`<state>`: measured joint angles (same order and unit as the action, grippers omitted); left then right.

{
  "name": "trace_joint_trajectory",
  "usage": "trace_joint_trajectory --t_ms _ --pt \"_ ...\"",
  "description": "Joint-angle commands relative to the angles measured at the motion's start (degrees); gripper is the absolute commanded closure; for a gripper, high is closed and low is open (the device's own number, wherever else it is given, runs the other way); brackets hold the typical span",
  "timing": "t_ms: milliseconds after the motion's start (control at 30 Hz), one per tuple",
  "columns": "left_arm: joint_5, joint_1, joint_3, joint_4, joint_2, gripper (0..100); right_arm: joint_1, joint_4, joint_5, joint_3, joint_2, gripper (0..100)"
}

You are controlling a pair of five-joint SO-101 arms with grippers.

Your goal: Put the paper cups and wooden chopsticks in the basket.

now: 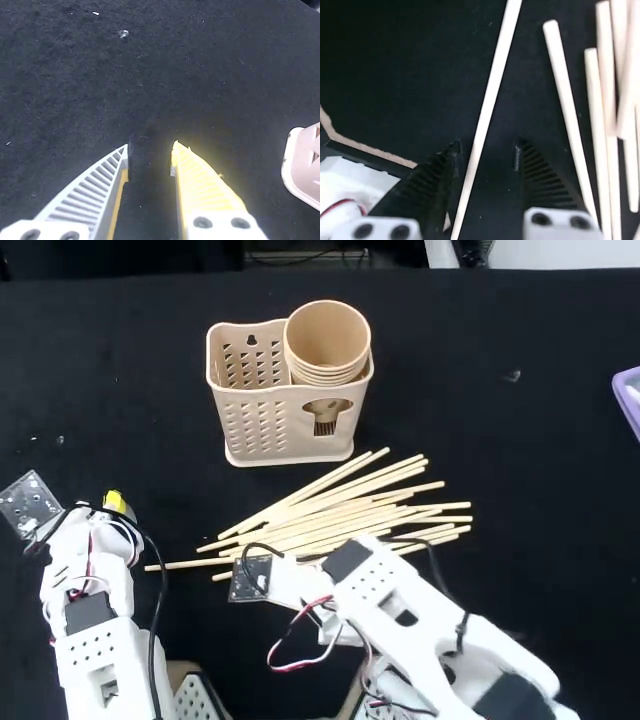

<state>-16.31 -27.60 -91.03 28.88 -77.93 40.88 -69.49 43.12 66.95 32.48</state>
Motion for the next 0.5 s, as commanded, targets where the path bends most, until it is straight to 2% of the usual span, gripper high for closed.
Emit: trace_joint_trajectory --t_ms 0,167,300,400,467 --pt "-0.6 -0.5 0.4 -1.1 -0.8 85 0.6 5.1 -0.4 0.8 -4.9 83.2" --pt "-0.6 -0.5 0.4 -1.1 -0.8 85 0.3 8.1 -0.4 1.1 -8.7 84.5" --pt "-0.6 -0.6 0.4 -1.1 -0.8 85 0.1 7.6 -0.4 -0.5 -7.7 99.4" --pt "-0.6 -0.6 0.4 -1.1 -0.8 85 -1.8 4.9 -0.3 -2.6 -5.8 99.0" --pt "-0.6 -0.6 0.4 -1.1 -0.8 85 -3.5 2.0 2.4 -4.7 -4.0 98.8"
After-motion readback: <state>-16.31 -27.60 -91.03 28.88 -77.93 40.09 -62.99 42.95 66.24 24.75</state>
